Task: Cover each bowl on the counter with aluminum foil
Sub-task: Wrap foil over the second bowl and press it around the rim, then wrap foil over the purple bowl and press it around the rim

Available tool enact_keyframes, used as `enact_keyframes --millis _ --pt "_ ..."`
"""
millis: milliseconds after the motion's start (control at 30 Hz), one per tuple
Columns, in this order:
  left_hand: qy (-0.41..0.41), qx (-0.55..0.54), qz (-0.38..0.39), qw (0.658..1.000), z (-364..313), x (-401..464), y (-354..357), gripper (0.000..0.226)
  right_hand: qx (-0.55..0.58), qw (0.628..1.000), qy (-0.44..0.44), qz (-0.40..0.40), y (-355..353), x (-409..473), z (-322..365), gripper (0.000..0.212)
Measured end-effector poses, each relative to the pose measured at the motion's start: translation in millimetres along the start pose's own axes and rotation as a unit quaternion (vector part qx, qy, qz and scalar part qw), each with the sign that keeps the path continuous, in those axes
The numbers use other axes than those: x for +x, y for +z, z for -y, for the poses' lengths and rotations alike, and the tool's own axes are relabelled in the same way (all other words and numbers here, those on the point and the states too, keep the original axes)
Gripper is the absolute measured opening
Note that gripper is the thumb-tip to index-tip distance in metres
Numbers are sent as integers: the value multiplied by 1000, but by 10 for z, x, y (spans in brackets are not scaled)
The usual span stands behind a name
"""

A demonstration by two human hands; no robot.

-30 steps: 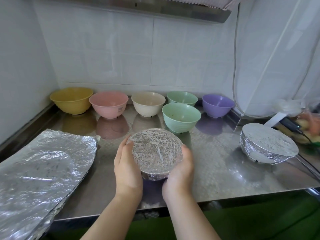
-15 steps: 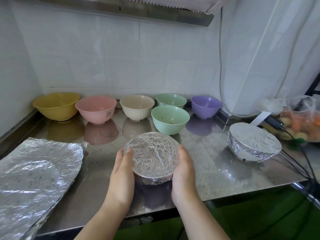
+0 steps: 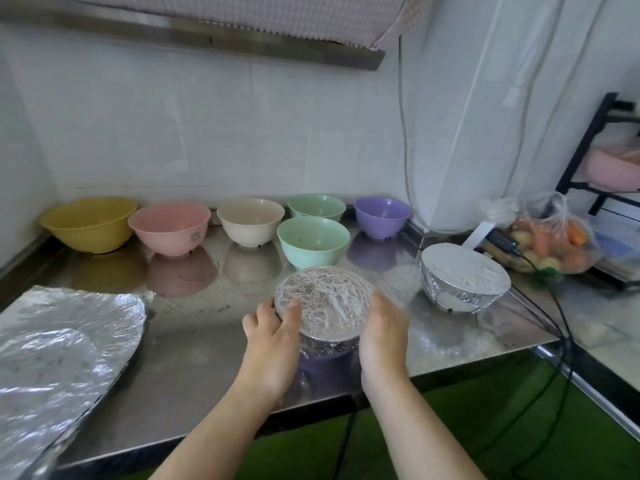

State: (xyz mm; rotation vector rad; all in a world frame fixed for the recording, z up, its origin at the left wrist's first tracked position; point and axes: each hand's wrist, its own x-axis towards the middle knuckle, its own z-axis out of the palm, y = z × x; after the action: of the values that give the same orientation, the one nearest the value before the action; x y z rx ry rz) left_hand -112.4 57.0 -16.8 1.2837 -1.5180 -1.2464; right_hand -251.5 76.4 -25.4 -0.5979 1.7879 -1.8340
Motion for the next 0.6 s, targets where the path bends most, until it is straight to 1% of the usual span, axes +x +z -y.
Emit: enact_keyframes --millis 67,200,233,333,500,567,600 --pt "7 -9 0 1000 -36 -8 44 22 -1 1000 -12 -16 -55 8 30 31" --pt "2 -31 28 999 -95 51 166 51 18 999 -30 -42 -174 33 97 32" --pt "7 -31 35 999 -119 86 211 53 24 998 -30 -48 -206 66 115 30" --pt "31 -22 38 999 -180 219 392 47 24 998 -48 -43 -304 123 239 14" --pt "39 -44 43 997 -227 488 698 39 22 996 -75 -38 -366 362 264 27" --pt "33 -65 55 996 -222 569 804 41 17 995 -86 -37 -336 464 259 29" --pt "30 -78 59 995 -221 602 847 45 12 995 -89 -44 -316 504 260 34"
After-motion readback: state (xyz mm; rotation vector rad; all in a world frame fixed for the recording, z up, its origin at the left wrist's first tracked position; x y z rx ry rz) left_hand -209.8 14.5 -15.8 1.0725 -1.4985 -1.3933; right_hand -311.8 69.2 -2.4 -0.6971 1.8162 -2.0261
